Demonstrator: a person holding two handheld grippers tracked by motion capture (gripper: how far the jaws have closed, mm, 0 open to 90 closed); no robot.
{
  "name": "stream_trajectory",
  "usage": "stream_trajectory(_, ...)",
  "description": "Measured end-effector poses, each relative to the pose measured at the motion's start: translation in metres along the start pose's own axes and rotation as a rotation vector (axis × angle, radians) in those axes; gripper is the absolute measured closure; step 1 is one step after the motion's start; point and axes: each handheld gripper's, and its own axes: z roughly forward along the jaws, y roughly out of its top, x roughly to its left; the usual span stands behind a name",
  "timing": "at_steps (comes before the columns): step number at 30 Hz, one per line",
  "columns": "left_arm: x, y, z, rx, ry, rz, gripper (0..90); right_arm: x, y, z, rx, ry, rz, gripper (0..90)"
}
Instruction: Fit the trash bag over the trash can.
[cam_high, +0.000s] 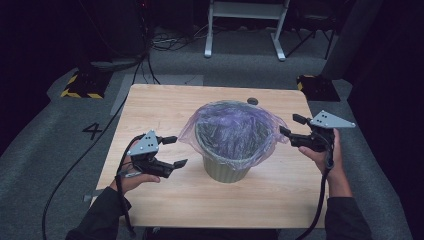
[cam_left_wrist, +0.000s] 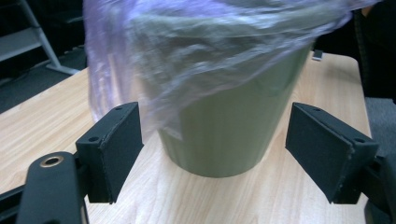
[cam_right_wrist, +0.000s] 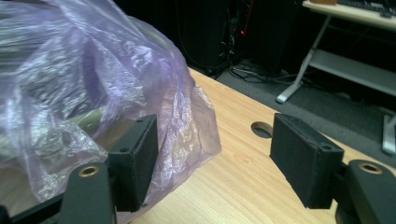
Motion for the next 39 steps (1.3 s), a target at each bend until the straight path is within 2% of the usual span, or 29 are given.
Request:
stream_trajectory(3,-0.003,0.006,0.003,0.004,0.008,0.020,20.3,0.005,0.000,-0.008,0.006,0.020,-0.034,29.7)
stream_trajectory(5,-0.001,0.010,0.007,0.006,0.018,0.043,25.2,0.007,0.001,-0.013,0.020,0.010,-0.064,26.7)
stream_trajectory(7,0.005,0.012,0.013,0.007,0.005,0.029,30.6,0.008,0.003,-0.015,0.023,0.008,-0.071,26.1)
stream_trajectory(9,0.009,0.013,0.017,0.017,0.005,0.039,40.7,0.009,0.005,-0.014,0.042,-0.015,-0.081,25.1)
stream_trajectory(12,0.014,0.014,0.026,0.056,0.027,0.064,54.3,0.009,0.007,-0.014,0.032,-0.021,-0.073,25.9)
stream_trajectory(15,0.015,0.014,0.031,0.062,0.022,0.072,71.9,0.010,0.009,-0.016,0.003,-0.035,-0.079,38.6)
stream_trajectory(18,0.015,0.014,0.035,0.073,0.028,0.092,85.3,0.012,0.011,-0.021,-0.043,-0.037,-0.081,38.9)
stream_trajectory(20,0.014,0.013,0.037,0.076,0.022,0.096,89.6,0.012,0.013,-0.025,-0.060,-0.031,-0.067,35.4)
stream_trajectory(22,0.013,0.012,0.038,0.092,0.024,0.108,89.8,0.012,0.015,-0.030,-0.078,-0.023,-0.062,32.9)
stream_trajectory(25,0.013,0.011,0.038,0.098,0.024,0.112,89.9,0.014,0.019,-0.039,-0.110,0.033,-0.054,29.6)
stream_trajectory(26,0.013,0.010,0.038,0.094,0.035,0.107,89.8,0.016,0.020,-0.041,-0.112,0.047,-0.059,28.9)
stream_trajectory(27,0.014,0.010,0.037,0.084,0.040,0.083,88.8,0.019,0.022,-0.044,-0.116,0.067,-0.073,27.9)
stream_trajectory(28,0.016,0.009,0.035,0.079,0.044,0.068,78.6,0.023,0.023,-0.046,-0.117,0.090,-0.083,27.7)
stream_trajectory(30,0.017,0.008,0.032,0.065,0.050,0.051,65.6,0.031,0.025,-0.050,-0.113,0.128,-0.111,26.9)
stream_trajectory(32,0.017,0.008,0.028,0.057,0.061,0.028,46.5,0.042,0.026,-0.055,-0.109,0.178,-0.151,26.5)
stream_trajectory(35,0.017,0.008,0.021,0.054,0.089,0.010,29.2,0.056,0.023,-0.058,-0.095,0.242,-0.189,26.4)
stream_trajectory(37,0.019,0.006,0.017,0.034,0.071,-0.003,22.0,0.063,0.019,-0.057,-0.073,0.260,-0.208,25.8)
stream_trajectory(39,0.020,0.007,0.015,0.016,0.084,0.001,19.6,0.070,0.015,-0.055,-0.055,0.277,-0.235,26.6)
